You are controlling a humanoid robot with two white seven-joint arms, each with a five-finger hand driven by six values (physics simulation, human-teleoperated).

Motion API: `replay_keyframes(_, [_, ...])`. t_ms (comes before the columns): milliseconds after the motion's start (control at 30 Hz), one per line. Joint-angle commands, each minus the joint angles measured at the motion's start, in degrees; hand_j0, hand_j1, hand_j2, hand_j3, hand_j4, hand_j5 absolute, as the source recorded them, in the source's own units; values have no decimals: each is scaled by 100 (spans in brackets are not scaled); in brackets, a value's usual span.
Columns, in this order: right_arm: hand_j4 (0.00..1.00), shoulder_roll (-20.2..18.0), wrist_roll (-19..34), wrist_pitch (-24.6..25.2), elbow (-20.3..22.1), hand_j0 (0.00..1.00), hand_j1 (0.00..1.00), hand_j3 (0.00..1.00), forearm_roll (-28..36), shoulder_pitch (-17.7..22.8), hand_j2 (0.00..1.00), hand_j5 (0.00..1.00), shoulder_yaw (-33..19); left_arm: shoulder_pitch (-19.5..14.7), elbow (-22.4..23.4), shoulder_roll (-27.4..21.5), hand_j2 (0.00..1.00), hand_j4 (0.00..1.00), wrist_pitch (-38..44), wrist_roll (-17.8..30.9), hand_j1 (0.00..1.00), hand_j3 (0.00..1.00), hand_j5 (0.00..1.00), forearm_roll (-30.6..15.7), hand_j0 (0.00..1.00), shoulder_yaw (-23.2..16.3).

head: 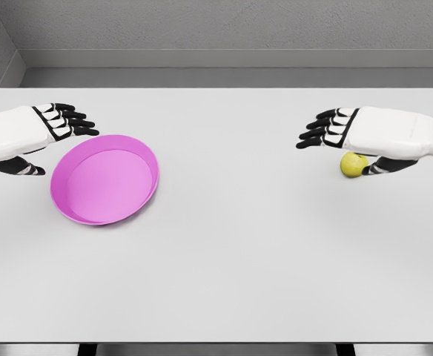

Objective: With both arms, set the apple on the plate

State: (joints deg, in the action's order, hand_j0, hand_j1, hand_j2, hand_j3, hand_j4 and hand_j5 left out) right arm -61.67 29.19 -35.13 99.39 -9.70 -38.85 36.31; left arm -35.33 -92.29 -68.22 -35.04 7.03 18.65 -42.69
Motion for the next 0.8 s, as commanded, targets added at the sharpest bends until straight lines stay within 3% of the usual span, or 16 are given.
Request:
replay_keyframes(0, [100,-4,131,13,2,100,100,100,47,-9,100,100,-1,0,0,-7,100,100,4,0,100,100,100,-36,100,6])
replay_keyframes(300, [100,-91,70,13,-68,100,100,100,240,9,100,100,-27,-9,9,-16,100,100,4,0,100,100,100,-28,100,6])
replay_keyframes(400, [100,-408,324,13,-578,100,100,100,943,97,100,100,-1,-9,9,-16,100,100,4,0,100,100,100,-28,100,6])
replay_keyframes(567, [100,-373,581,13,-1351,100,100,100,1329,202,100,100,280,0,9,-16,100,100,4,0,100,100,100,-28,100,6])
replay_keyframes(767, [100,-311,581,13,-1431,100,100,100,1884,255,100,100,289,-9,9,-7,100,100,4,88,100,100,100,-36,100,6])
